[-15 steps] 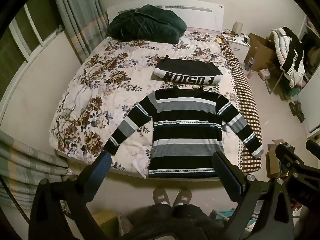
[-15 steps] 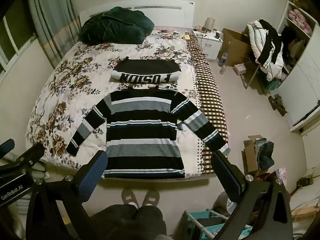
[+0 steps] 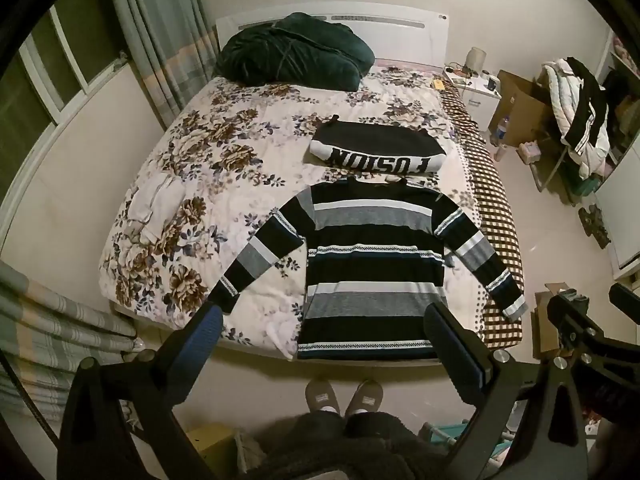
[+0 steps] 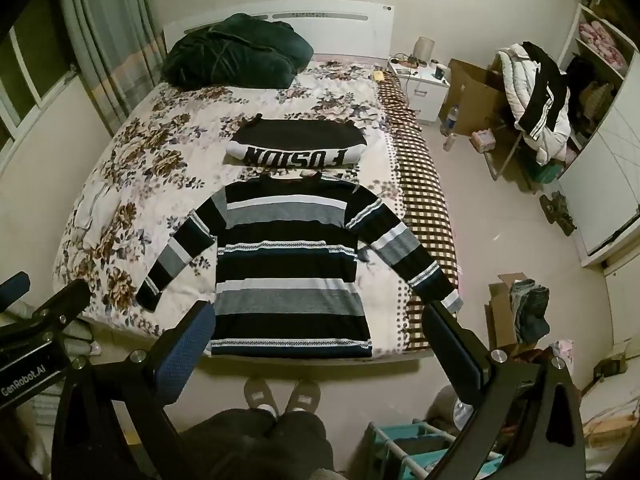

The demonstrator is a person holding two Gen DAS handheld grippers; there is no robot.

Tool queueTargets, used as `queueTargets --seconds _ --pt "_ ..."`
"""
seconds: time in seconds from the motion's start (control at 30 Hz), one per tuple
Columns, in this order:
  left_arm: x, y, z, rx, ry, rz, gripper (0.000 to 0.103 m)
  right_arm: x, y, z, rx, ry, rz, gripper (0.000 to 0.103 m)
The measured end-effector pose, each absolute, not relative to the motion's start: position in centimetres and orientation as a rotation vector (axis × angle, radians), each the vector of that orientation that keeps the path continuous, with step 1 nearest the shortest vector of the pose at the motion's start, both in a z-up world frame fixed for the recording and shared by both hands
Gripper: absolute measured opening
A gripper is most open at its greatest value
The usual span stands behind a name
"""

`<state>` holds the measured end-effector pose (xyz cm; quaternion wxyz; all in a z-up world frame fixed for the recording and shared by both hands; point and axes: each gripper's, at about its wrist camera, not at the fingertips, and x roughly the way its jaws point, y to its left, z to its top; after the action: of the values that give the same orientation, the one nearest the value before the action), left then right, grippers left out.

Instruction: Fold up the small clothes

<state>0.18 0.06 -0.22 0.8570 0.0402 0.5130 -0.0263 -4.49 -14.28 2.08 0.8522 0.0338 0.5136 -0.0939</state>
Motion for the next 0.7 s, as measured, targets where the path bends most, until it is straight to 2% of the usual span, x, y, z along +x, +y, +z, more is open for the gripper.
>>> queueTargets --seconds 0.7 --pt "0.6 -0.3 0.1 0.093 1.071 -0.051 0.103 -4.1 -14.1 0.7 0.071 1.096 -0.181 0.103"
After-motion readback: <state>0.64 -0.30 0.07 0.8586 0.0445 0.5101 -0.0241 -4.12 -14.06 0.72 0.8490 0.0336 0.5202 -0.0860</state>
